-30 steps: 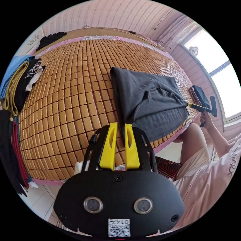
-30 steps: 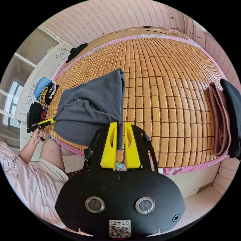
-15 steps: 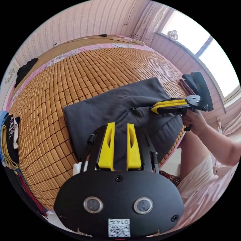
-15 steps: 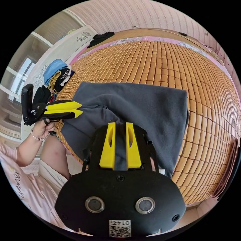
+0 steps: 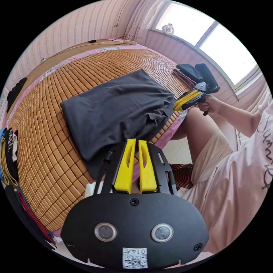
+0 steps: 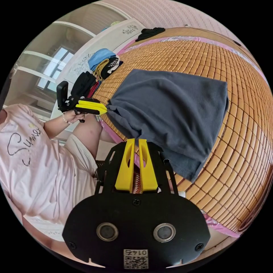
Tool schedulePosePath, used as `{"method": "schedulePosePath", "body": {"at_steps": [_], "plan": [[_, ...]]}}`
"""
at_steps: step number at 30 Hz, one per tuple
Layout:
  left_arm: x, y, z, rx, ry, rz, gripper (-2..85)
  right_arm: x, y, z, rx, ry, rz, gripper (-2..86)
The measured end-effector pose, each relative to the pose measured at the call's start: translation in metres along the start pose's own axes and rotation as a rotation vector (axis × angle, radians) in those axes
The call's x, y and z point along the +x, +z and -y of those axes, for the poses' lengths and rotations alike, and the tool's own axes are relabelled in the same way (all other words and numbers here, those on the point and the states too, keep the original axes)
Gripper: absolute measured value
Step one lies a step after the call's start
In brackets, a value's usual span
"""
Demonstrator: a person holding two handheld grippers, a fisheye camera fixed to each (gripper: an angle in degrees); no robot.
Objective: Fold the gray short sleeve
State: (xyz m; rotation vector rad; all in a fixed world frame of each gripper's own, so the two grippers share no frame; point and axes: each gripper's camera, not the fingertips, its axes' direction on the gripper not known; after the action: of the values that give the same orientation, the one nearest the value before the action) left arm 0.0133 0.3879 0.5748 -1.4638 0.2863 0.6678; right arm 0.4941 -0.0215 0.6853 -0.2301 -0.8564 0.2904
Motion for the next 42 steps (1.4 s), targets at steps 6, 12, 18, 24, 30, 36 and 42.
{"method": "schedulePosePath", "body": {"at_steps": [6, 12, 18, 24, 30, 36, 42], "plan": [[0.021, 0.009, -0.022, -0.051, -0.112, -0.007, 5.1, -0.026, 0.007, -0.005, -0.022, 0.025, -0.125, 5.8], [0.036, 0.038, 0.011, -0.052, -0.089, 0.052, 6.8, -0.056, 0.041, 0.031, -0.016, -0.007, -0.295, 5.2], [0.047, 0.056, 0.019, -0.107, -0.055, 0.05, 0.0, -0.069, 0.05, 0.039, -0.073, -0.026, -0.324, 0.0], [0.054, 0.059, 0.01, -0.111, -0.039, -0.018, -0.5, -0.075, 0.049, 0.029, -0.102, 0.02, -0.291, -0.3], [0.064, 0.068, 0.011, -0.174, -0.04, -0.025, 3.8, -0.077, 0.067, 0.041, -0.121, 0.037, -0.277, 1.2], [0.086, 0.054, 0.011, -0.169, 0.036, -0.014, 4.6, -0.079, 0.049, 0.06, -0.159, -0.01, -0.294, 2.3], [0.109, 0.061, 0.054, -0.008, 0.062, -0.032, 3.8, -0.082, 0.047, 0.148, -0.074, -0.147, -0.425, -0.2]]}}
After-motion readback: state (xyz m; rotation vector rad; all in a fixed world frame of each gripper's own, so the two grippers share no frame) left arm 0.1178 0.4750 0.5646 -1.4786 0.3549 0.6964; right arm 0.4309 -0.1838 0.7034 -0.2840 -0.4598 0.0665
